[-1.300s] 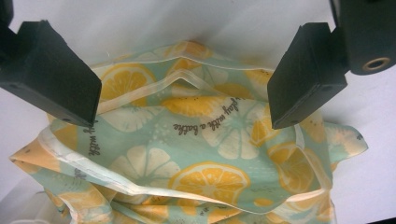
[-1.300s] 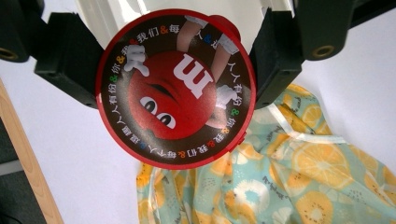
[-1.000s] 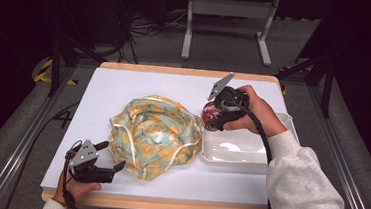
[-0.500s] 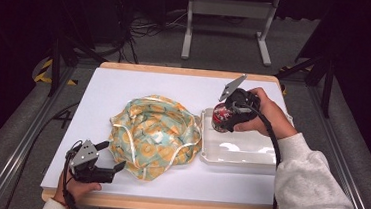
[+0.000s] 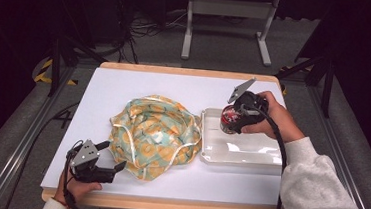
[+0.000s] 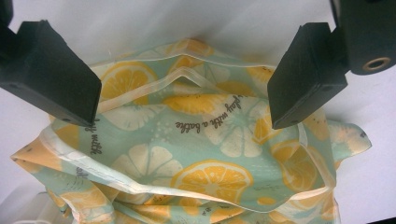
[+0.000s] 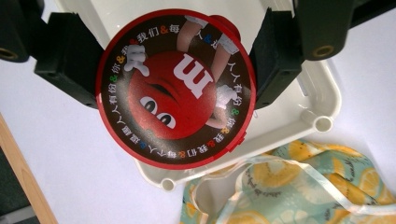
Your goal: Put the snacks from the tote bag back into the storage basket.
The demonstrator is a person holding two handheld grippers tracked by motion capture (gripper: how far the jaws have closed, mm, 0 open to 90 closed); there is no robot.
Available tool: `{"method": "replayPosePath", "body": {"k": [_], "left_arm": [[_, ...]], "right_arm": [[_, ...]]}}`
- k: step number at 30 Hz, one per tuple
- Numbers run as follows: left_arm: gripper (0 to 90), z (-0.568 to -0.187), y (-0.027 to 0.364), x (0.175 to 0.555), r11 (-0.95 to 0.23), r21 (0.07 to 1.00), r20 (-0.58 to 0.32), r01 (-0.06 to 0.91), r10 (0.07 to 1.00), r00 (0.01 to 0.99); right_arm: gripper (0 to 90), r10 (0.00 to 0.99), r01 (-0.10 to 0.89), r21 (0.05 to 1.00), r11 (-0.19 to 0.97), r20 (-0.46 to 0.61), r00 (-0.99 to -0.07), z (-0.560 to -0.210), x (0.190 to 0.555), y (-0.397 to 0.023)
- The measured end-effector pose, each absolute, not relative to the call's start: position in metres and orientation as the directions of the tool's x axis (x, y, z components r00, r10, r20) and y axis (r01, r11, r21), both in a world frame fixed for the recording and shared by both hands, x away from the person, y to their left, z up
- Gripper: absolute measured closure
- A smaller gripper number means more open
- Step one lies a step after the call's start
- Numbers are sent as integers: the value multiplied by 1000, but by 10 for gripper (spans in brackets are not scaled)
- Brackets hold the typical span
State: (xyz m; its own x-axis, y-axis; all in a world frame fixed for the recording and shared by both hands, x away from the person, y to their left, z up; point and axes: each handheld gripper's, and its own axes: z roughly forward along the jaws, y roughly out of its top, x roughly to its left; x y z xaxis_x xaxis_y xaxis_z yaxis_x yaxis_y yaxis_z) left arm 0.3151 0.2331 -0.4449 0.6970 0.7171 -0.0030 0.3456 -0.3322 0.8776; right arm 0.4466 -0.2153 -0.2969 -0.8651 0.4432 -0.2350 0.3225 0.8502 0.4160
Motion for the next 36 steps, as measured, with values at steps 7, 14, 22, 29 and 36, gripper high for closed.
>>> {"method": "replayPosePath", "body": {"k": [7,14,22,29,36], "left_arm": [[104,-445,233,315,-338,877,2,343,715,699],[104,-445,233,315,-335,878,1,342,715,699],[104,-444,232,315,-336,877,2,342,715,699],[103,-445,232,316,-339,877,5,340,715,700],[103,-445,232,316,-344,877,11,336,714,700]], "right_arm": [[261,451,335,412,848,-228,-863,-302,447,-224],[262,466,360,394,846,-215,-859,-310,448,-232],[261,475,373,385,844,-211,-854,-321,449,-243],[261,490,396,374,839,-201,-848,-333,450,-252],[261,498,406,372,834,-194,-845,-341,450,-258]]}}
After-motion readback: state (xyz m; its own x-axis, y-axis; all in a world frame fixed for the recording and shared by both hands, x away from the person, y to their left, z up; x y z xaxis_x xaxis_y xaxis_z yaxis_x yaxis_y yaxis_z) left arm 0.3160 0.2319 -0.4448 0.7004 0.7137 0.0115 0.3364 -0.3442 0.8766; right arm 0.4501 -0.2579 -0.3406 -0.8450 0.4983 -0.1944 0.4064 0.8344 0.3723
